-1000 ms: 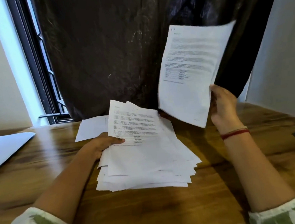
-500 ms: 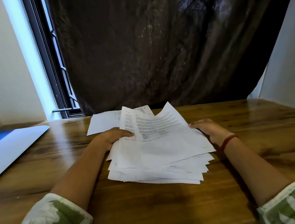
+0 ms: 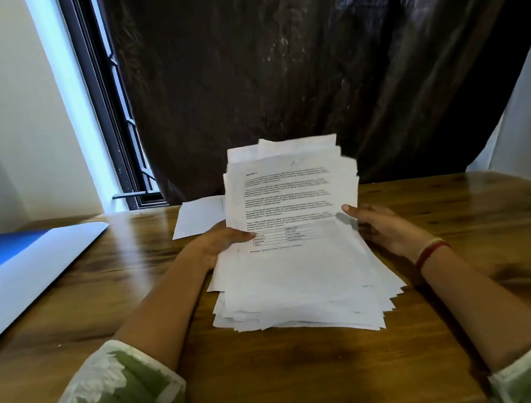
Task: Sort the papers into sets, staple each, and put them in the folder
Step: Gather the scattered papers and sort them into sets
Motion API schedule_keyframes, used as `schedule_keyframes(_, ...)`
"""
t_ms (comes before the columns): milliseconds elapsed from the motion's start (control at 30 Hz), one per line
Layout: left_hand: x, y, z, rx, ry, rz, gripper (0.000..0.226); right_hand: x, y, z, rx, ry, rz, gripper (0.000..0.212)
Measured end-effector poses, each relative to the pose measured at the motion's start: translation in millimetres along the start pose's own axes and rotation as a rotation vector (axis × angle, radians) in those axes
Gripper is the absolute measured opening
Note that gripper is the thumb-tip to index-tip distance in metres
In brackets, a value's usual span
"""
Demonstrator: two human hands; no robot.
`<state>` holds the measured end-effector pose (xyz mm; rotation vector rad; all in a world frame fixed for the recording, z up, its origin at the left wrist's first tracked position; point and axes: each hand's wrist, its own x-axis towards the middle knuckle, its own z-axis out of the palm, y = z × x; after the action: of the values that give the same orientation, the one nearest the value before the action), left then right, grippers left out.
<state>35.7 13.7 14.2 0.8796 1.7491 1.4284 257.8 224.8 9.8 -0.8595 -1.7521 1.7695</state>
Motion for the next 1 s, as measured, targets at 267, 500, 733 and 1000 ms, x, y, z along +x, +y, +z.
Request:
schedule_keyframes(267, 11, 4, 13, 0.052, 0.006, 0.061, 0.02, 3, 9, -12, 0.161, -0.312, 0.108, 0.088)
schedule_keyframes(500, 42, -35, -50, 1.261, 0.463, -0.037, 0.064, 11, 6, -28, -0.019, -0.108, 0.185, 0.058)
schedule_keyframes(733, 43, -30, -51, 1.372, 0.48, -0.13, 0.067, 20, 8, -49, -0.351, 0.109, 0.13, 0.053)
schedule_keyframes(1000, 37, -23, -39, 1.748, 0.52, 0.225, 0.03, 30, 20, -63, -0.216, 0.059, 0.153, 0.076)
